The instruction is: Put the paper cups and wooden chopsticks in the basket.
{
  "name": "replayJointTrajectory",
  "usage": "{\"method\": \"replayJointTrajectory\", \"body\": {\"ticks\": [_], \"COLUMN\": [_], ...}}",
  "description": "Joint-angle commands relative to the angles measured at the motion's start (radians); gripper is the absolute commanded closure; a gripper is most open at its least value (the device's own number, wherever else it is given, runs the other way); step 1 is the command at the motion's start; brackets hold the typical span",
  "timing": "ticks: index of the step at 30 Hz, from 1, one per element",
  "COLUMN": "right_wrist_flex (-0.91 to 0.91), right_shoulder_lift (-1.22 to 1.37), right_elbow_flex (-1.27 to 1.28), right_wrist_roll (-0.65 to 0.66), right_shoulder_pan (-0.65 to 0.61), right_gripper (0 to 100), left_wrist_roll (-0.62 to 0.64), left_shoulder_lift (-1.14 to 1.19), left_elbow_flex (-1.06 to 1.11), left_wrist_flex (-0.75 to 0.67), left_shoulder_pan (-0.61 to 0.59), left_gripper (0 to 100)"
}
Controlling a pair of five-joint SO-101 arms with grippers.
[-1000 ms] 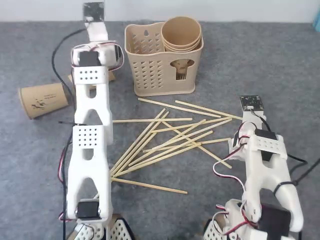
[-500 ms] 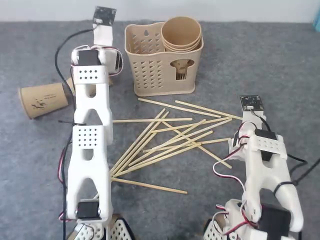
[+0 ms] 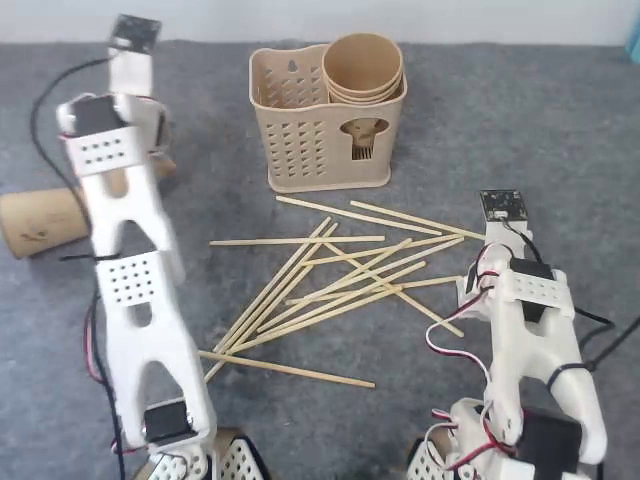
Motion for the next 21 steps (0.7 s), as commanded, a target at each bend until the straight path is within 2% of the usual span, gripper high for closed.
{"method": "replayJointTrajectory", "body": {"ticks": [1, 11, 17, 21], "right_wrist_flex": [-0.016, -0.016, -0.016, -0.016], "right_shoulder_lift": [-0.039, -0.038, -0.038, -0.038], "right_elbow_flex": [-0.003, -0.003, -0.002, -0.002], "right_wrist_roll": [0.012, 0.012, 0.012, 0.012], "right_shoulder_pan": [0.002, -0.008, -0.018, -0.018], "right_gripper": [99.1, 99.1, 99.1, 99.1], "left_wrist_roll": [-0.02, -0.018, -0.018, -0.04], "left_shoulder_lift": [-0.135, -0.152, -0.17, -0.239], "left_elbow_flex": [-0.036, -0.035, -0.001, 0.136], "left_wrist_flex": [0.04, 0.041, 0.044, 0.044], "left_shoulder_pan": [-0.1, -0.298, -0.342, -0.342], "left_gripper": [87, 87, 87, 87]}}
